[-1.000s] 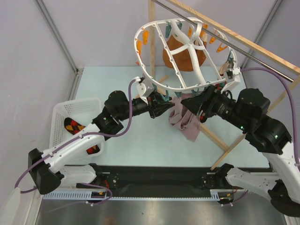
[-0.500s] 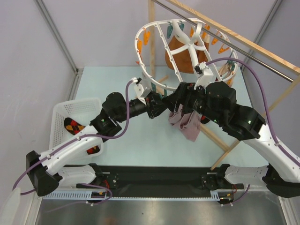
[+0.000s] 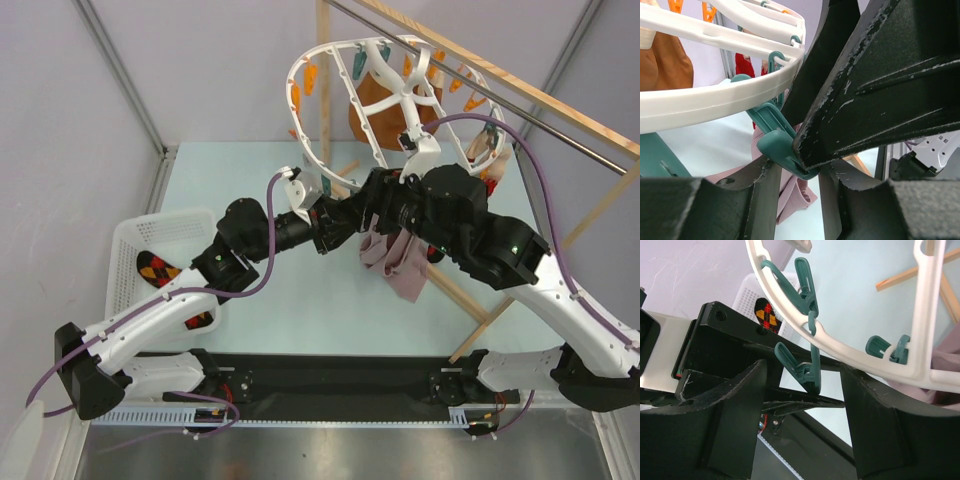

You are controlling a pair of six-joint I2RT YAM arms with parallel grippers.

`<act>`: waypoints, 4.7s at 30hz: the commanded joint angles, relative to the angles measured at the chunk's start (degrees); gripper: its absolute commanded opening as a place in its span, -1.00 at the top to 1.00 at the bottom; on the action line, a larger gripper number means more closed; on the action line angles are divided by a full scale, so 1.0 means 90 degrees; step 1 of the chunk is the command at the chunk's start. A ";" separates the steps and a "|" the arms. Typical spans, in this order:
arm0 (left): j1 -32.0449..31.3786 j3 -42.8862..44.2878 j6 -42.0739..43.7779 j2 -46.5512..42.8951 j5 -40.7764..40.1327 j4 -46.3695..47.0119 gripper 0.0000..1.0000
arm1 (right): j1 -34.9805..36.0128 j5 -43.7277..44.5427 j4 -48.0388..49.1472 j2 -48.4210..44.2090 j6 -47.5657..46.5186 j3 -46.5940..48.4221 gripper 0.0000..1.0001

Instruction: Clip the socks to the hanger

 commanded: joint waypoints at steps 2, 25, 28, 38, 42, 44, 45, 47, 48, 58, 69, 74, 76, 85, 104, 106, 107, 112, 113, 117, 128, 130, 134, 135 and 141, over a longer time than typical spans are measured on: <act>-0.0059 0.0068 0.0104 -0.0161 -0.0002 0.0100 0.24 | 0.0028 0.0072 0.0247 0.0075 -0.0179 0.0276 -0.29; -0.0069 0.0068 0.0105 -0.0112 -0.0012 0.0041 0.11 | 0.0038 0.0511 0.0130 0.0408 -0.0354 0.0452 0.15; -0.0069 0.0029 0.0095 -0.0151 -0.0031 0.0070 0.02 | 0.0038 0.0522 0.0149 0.0408 -0.0364 0.0433 0.54; -0.0040 -0.0166 0.0075 -0.0531 -0.0246 0.0080 -0.14 | 0.0038 0.0638 0.0227 0.0359 -0.0443 0.0325 1.00; 0.0174 -0.0507 -0.0139 -0.1097 -0.0393 -0.0036 -0.14 | 0.0009 0.0668 0.0217 0.0339 -0.0462 0.0277 1.00; 0.0301 -0.0566 -0.0140 -0.1389 -0.0392 -0.0250 -0.15 | -0.0020 0.0658 0.0256 0.0281 -0.0453 0.0218 1.00; 0.0341 -0.0586 -0.0169 -0.1681 -0.0412 -0.0368 -0.15 | -0.0021 0.0658 0.0266 0.0271 -0.0443 0.0198 1.00; 0.0496 -0.0654 -0.0227 -0.2024 -0.0577 -0.0768 -0.16 | -0.0059 0.0658 0.0286 0.0242 -0.0443 0.0149 1.00; 0.0555 -0.0674 -0.0489 -0.2335 -0.0791 -0.0953 -0.16 | -0.0060 0.0658 0.0295 0.0222 -0.0443 0.0140 1.00; 0.3502 -0.0791 -0.2454 -0.3442 -0.2796 -0.4781 -0.59 | -0.0177 0.0463 0.0344 0.0008 -0.0579 -0.0095 1.00; 0.7548 -0.0889 -0.2844 -0.1356 -0.2841 -0.5194 -0.62 | -0.0382 0.0004 0.0510 -0.0178 -0.0550 -0.0398 1.00; 0.7636 -0.0899 -0.3400 -0.0134 -0.3439 -0.5123 -0.51 | -0.0392 -0.0055 0.0530 -0.0207 -0.0521 -0.0427 1.00; 0.7636 -0.0791 -0.3743 0.0373 -0.3381 -0.5184 -0.50 | -0.0392 -0.0064 0.0569 -0.0256 -0.0482 -0.0495 1.00; 0.7626 -0.1484 -0.4699 0.0864 -0.3078 -0.4646 -0.31 | -0.0411 -0.0065 0.0589 -0.0286 -0.0452 -0.0534 1.00; 0.7616 -0.1466 -0.4985 0.1307 -0.2786 -0.4587 1.00 | -0.0421 -0.0074 0.0540 -0.0276 -0.0394 -0.0485 1.00; 0.7558 -0.1222 -0.4896 0.1013 -0.2814 -0.4782 0.99 | -0.0421 -0.0074 0.0559 -0.0256 -0.0404 -0.0485 1.00; 0.7539 -0.1153 -0.4847 0.0654 -0.2834 -0.4880 1.00 | -0.0421 -0.0074 0.0559 -0.0247 -0.0394 -0.0485 1.00; 0.7256 -0.0811 -0.4749 -0.0432 -0.2337 -0.4959 0.99 | -0.0421 -0.0084 0.0588 -0.0217 -0.0384 -0.0495 1.00; 0.7187 -0.0791 -0.4662 -0.0579 -0.2239 -0.4872 1.00 | -0.0431 -0.0103 0.0598 -0.0198 -0.0384 -0.0495 1.00; 0.6738 -0.0772 -0.4680 -0.1360 -0.1536 -0.4334 1.00 | -0.0401 -0.0143 0.0628 -0.0129 -0.0365 -0.0485 1.00; 0.6288 0.0000 -0.3150 -0.1645 -0.2150 -0.4481 1.00 | -0.0401 -0.0104 0.0579 -0.0120 -0.0355 -0.0446 1.00; 0.6346 -0.0108 -0.2914 -0.1519 -0.2170 -0.4363 1.00 | -0.0401 -0.0084 0.0569 -0.0129 -0.0355 -0.0446 1.00; 0.6659 0.0077 -0.2892 -0.0924 -0.2102 -0.4606 0.99 | -0.0411 -0.0064 0.0540 -0.0139 -0.0384 -0.0485 1.00; 0.6746 0.0107 -0.2971 -0.0758 -0.2024 -0.4656 1.00 | -0.0411 -0.0064 0.0540 -0.0149 -0.0394 -0.0485 1.00; 0.7537 -0.0080 -0.2973 0.0023 -0.2346 -0.4421 -0.08 | -0.0411 -0.0094 0.0579 -0.0149 -0.0404 -0.0485 1.00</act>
